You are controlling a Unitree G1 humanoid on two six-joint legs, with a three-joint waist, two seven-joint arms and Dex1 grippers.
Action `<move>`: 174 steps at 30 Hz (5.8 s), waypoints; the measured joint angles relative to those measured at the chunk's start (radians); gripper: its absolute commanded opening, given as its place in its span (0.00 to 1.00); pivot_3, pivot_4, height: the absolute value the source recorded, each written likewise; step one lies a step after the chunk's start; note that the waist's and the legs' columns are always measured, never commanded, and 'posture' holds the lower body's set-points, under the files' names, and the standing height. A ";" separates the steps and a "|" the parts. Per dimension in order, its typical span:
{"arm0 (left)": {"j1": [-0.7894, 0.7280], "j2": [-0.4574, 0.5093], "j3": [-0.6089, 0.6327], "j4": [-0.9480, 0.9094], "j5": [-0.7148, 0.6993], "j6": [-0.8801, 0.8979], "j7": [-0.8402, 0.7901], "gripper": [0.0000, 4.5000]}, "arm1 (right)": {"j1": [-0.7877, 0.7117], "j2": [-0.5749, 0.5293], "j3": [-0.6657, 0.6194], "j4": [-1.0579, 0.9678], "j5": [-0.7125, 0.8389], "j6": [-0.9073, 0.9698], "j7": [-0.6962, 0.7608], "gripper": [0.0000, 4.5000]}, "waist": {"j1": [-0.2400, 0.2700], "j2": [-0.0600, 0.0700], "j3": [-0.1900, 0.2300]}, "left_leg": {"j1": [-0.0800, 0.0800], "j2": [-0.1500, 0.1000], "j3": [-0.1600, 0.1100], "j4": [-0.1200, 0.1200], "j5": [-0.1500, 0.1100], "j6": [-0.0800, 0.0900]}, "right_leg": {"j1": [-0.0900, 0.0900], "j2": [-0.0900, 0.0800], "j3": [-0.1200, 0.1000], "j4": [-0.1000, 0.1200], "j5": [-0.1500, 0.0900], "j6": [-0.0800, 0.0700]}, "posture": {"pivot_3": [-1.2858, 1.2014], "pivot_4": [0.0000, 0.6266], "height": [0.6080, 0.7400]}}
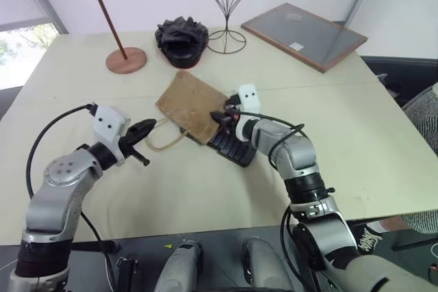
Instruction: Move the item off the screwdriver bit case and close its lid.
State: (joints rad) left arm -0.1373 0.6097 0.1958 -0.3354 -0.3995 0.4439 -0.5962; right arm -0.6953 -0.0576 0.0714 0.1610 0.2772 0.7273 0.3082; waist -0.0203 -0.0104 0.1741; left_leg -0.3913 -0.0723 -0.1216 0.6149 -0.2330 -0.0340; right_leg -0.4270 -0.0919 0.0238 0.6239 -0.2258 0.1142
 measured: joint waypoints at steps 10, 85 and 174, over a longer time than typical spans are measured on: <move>-0.035 -0.001 -0.018 0.012 0.022 -0.001 -0.007 0.00 | -0.019 -0.018 -0.043 -0.013 -0.009 0.018 -0.031 0.02 | 0.000 0.000 0.000 | 0.000 0.000 0.000 0.000 0.000 0.000 | -0.001 0.000 0.000 0.002 0.000 0.000 | 0.52 0.24 1.00; -0.070 -0.072 -0.079 0.109 0.112 -0.119 0.016 0.00 | -0.406 -0.381 0.192 0.812 -0.280 -0.315 0.600 0.99 | -0.022 0.002 0.002 | 0.000 0.000 0.003 0.000 0.000 0.000 | -0.002 0.001 0.003 0.002 0.000 -0.001 | 0.52 0.24 1.00; -0.044 -0.047 -0.021 0.059 0.096 -0.094 0.055 0.00 | -0.454 -0.277 0.420 0.921 -0.791 -1.364 0.444 0.89 | -0.022 0.001 0.001 | 0.001 0.000 0.001 0.000 0.001 -0.003 | -0.002 0.003 0.003 0.005 0.001 -0.001 | 0.52 0.24 1.00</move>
State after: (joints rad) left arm -0.1813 0.5623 0.1747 -0.2769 -0.3036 0.3497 -0.5416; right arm -1.1496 -0.3346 0.4916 1.0820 -0.5138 -0.6371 0.7520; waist -0.0424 -0.0094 0.1755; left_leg -0.3900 -0.0726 -0.1201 0.6149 -0.2315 -0.0368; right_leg -0.4290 -0.0890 0.0271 0.6288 -0.2253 0.1128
